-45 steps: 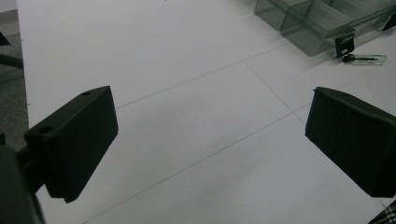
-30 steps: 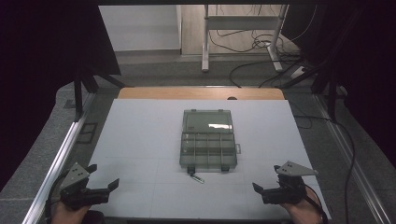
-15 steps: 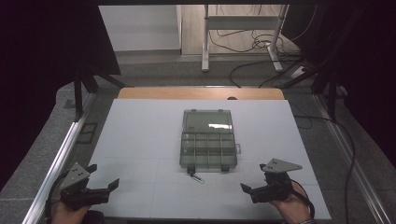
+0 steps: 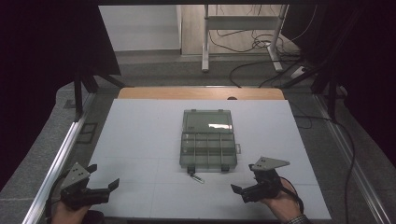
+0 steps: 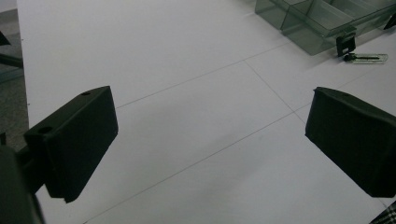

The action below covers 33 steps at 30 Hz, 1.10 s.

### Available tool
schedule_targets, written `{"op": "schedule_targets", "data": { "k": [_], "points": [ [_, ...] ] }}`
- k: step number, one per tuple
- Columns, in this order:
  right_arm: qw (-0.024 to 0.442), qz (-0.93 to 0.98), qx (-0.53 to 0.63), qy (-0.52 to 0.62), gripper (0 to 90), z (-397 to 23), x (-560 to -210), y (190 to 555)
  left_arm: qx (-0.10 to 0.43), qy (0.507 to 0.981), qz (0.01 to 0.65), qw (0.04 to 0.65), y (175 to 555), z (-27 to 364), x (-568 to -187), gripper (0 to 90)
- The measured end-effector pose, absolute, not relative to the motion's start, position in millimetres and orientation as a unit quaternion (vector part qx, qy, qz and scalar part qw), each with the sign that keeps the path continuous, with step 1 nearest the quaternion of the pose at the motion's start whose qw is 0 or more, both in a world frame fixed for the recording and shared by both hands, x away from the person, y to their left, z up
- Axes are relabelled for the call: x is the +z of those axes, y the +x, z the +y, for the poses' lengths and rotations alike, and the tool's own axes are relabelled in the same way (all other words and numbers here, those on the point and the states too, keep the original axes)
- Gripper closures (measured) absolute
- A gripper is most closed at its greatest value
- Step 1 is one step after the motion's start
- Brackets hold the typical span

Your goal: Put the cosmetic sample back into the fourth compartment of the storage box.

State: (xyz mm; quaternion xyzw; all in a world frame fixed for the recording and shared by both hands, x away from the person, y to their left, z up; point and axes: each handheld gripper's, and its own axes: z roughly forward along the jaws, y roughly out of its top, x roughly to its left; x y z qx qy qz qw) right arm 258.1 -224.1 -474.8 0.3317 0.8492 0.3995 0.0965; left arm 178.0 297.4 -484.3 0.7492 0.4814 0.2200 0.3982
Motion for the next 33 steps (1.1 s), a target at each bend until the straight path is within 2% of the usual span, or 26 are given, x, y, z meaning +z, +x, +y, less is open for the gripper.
{"op": "schedule_targets", "data": {
  "k": [24,33],
  "points": [
    [0.069,0.88,0.341,0.324,0.0,-179.0,-482.0,269.3,0.221,0.751,0.48,0.396,178.0,296.8,-484.3,2.7],
    [0.062,0.886,0.329,0.319,11.4,-164.5,-485.2,275.4,0.221,0.752,0.48,0.395,178.1,296.3,-484.4,2.8]
  ]
}}
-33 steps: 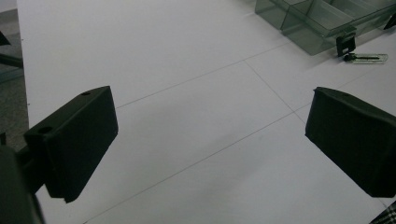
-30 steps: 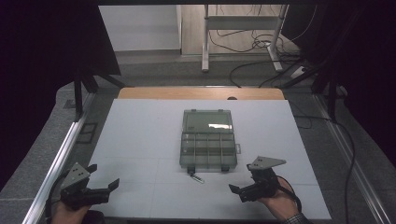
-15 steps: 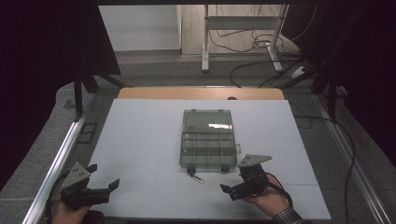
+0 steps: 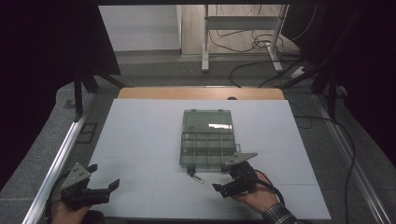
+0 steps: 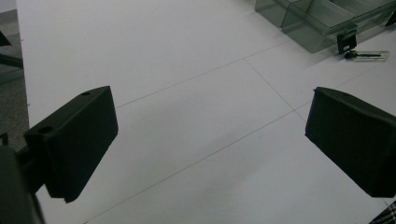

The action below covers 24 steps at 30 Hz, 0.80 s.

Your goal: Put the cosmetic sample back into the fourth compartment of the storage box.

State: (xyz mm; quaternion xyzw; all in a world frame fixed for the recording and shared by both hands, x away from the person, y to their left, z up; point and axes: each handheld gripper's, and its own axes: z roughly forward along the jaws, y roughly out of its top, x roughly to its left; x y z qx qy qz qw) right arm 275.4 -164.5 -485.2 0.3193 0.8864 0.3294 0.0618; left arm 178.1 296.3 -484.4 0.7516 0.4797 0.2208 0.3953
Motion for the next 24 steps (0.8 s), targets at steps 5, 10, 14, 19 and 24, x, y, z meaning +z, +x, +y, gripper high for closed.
{"op": "schedule_targets", "data": {
  "k": [5,10,14,19,24],
  "points": [
    [0.057,0.891,0.323,0.314,23.6,-156.7,-485.5,279.1,0.221,0.752,0.479,0.395,178.1,296.3,-484.4,2.8],
    [0.051,0.898,0.315,0.304,33.3,-149.7,-486.3,283.2,0.222,0.752,0.48,0.395,178.1,296.4,-484.3,2.8],
    [0.045,0.902,0.315,0.292,39.9,-142.5,-487.6,285.9,0.221,0.752,0.48,0.395,178.2,296.5,-484.4,2.8],
    [0.038,0.908,0.313,0.277,44.3,-133.2,-490.1,290.3,0.221,0.752,0.48,0.395,178.3,296.6,-484.4,2.8],
    [0.037,0.914,0.307,0.263,49.9,-123.4,-493.0,294.3,0.22,0.752,0.479,0.395,178.3,296.6,-484.4,2.8]
  ]
}}
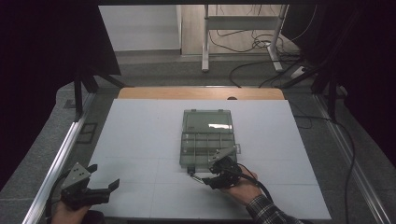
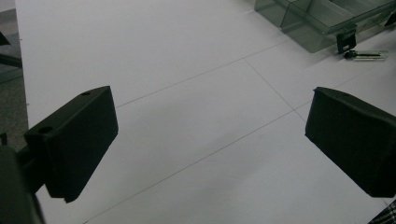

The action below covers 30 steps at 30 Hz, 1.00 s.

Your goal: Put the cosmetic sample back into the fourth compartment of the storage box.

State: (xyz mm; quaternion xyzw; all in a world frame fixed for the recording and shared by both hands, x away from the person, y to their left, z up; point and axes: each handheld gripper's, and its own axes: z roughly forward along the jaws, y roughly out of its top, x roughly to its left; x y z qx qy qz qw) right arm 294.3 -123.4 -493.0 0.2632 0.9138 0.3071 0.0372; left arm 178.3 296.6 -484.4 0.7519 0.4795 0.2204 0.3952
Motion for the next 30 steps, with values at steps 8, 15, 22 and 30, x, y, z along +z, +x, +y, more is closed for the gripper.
{"op": "schedule_targets", "data": {
  "k": [8,15,22,30],
  "points": [
    [0.034,0.928,0.286,0.237,62.9,-105.2,-499.2,297.7,0.219,0.752,0.479,0.396,178.4,296.8,-484.5,2.8],
    [0.032,0.935,0.273,0.222,72.7,-92.8,-504.4,299.3,0.218,0.752,0.479,0.397,178.4,297.2,-484.4,2.8],
    [0.048,0.945,0.252,0.205,79.0,-83.2,-512.7,300.4,0.217,0.752,0.478,0.399,178.2,297.7,-484.4,2.8],
    [0.055,0.945,0.248,0.204,80.0,-81.1,-511.9,298.1,0.216,0.751,0.477,0.402,177.9,298.3,-484.4,2.9]
  ]
}}
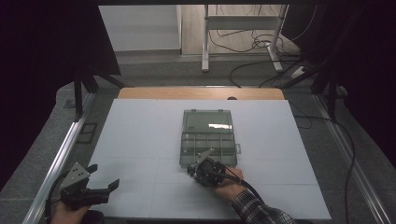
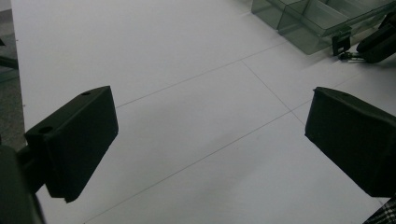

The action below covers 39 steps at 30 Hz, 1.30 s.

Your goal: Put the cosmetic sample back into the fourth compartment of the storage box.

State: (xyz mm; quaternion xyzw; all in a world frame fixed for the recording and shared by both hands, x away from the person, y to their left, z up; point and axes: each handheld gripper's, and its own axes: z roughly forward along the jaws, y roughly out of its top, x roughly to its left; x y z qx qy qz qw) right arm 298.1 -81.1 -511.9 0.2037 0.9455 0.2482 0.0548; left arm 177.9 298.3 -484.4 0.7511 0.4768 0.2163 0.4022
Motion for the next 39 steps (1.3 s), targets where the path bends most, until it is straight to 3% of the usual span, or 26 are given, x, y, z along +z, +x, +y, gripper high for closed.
{"op": "schedule_targets", "data": {
  "k": [39],
  "points": [
    [0.063,0.916,0.321,0.234,80.0,-118.1,-469.8,299.9,0.21,0.749,0.48,0.407,178.5,299.8,-484.6,3.0]
  ]
}}
